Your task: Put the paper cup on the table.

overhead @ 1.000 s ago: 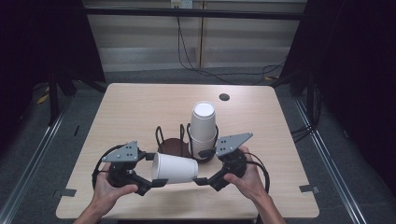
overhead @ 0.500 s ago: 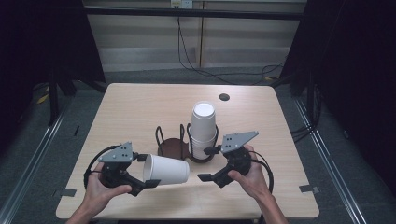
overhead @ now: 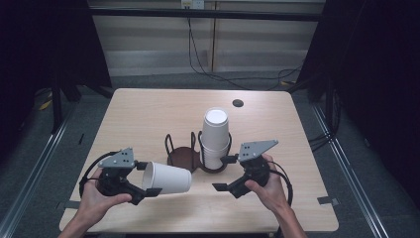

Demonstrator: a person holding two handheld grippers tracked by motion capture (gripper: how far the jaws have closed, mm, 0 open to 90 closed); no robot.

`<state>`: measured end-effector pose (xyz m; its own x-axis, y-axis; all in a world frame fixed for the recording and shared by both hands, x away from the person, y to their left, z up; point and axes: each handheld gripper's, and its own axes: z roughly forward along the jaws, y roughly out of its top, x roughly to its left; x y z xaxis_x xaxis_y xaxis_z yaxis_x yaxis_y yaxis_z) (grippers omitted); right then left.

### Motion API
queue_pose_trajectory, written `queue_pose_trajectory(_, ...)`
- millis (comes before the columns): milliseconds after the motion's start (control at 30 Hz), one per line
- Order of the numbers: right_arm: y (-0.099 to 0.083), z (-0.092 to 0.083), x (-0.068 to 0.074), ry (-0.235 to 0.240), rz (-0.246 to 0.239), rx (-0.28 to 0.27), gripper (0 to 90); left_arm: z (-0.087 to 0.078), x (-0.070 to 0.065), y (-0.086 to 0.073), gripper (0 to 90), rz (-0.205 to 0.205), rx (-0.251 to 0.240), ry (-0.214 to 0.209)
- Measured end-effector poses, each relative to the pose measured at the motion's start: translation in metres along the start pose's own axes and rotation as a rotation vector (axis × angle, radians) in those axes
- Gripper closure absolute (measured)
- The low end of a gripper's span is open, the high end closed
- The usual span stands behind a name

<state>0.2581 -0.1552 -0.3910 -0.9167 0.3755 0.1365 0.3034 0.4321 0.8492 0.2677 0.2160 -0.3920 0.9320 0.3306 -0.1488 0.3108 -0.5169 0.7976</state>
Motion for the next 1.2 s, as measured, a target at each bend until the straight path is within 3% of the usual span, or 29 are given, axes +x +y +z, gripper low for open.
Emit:
queue_pose_trajectory(467,-0.002,0.003,0.002,-0.028,-0.002,0.017,14.2,-0.022,0.017,-0.007,13.6,-0.015,0.064,0.079)
queue_pose_trajectory(633,-0.002,0.001,0.001,-0.033,0.004,0.0,14.2,-0.033,0.023,-0.002,13.6,-0.021,0.08,0.106)
queue_pose_trajectory(733,-0.005,0.001,0.0,-0.056,0.011,0.024,14.2,-0.04,0.025,0.001,13.6,-0.02,0.087,0.124)
queue_pose_trajectory(833,-0.009,0.0,-0.002,-0.066,0.019,0.028,14.3,-0.045,0.03,0.002,13.0,-0.027,0.138,0.125)
queue_pose_trajectory(900,-0.011,0.0,-0.002,-0.068,0.023,0.033,14.3,-0.048,0.033,0.003,12.8,-0.018,0.135,0.173)
queue_pose_trajectory(1200,-0.015,0.0,-0.004,-0.079,0.032,0.032,14.3,-0.056,0.054,0.013,12.7,-0.036,0.202,0.229)
